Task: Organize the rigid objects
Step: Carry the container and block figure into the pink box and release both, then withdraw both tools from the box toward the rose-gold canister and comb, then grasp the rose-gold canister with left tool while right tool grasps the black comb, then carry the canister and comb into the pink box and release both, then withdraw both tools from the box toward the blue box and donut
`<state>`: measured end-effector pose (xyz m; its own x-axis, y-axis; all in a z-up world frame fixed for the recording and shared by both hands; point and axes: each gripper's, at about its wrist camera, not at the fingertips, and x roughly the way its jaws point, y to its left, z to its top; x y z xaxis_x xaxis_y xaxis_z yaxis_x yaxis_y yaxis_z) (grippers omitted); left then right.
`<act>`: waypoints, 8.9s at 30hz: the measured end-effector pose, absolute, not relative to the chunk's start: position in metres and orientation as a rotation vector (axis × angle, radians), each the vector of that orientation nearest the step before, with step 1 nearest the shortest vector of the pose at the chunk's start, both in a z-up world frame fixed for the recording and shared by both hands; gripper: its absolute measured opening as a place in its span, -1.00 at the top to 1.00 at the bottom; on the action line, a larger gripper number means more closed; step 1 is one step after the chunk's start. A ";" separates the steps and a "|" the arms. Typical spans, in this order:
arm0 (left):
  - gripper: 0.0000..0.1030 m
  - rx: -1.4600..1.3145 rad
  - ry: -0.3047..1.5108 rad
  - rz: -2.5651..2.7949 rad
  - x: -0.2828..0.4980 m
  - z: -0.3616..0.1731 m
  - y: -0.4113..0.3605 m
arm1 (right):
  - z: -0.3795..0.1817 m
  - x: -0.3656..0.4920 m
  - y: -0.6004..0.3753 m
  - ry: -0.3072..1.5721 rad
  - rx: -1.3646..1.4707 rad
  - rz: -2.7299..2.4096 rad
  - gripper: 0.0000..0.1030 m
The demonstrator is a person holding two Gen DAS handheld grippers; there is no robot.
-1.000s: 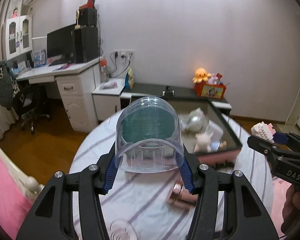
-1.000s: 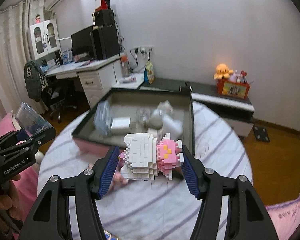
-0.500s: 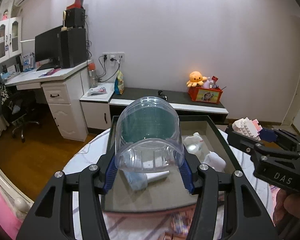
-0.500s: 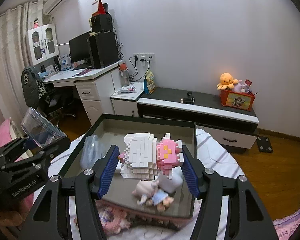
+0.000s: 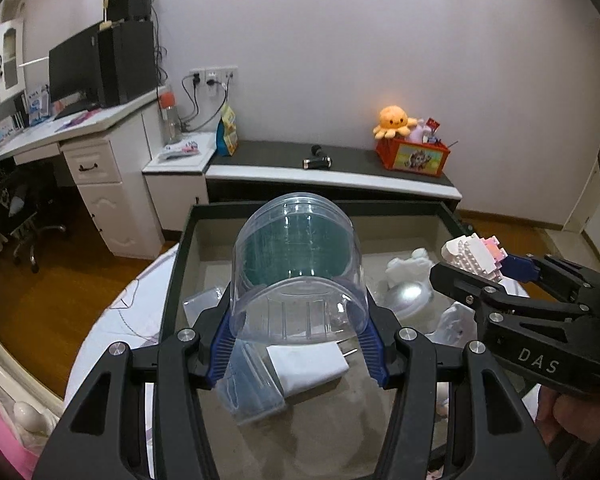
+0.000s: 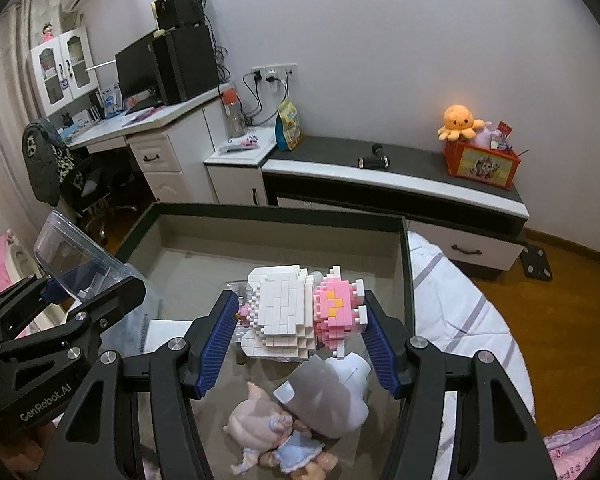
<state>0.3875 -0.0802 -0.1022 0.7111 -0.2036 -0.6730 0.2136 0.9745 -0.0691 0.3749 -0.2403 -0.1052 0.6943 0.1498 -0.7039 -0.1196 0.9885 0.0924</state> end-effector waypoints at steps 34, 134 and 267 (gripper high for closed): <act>-1.00 -0.024 0.497 -0.090 0.231 -0.026 -0.018 | -0.026 0.233 -0.243 0.556 0.164 0.096 -0.72; -0.07 -0.009 0.906 -0.201 0.243 -0.177 -0.056 | -0.178 0.256 -0.243 0.961 0.101 0.068 -0.72; -1.00 0.003 0.495 -0.087 0.065 -0.023 -0.018 | -0.023 0.050 -0.221 0.500 0.120 0.044 -1.00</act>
<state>0.0649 -0.0183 -0.0234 0.8765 -0.0822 -0.4744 0.0838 0.9963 -0.0180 0.0496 -0.2209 -0.0230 0.8766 0.0714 -0.4760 -0.0128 0.9920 0.1253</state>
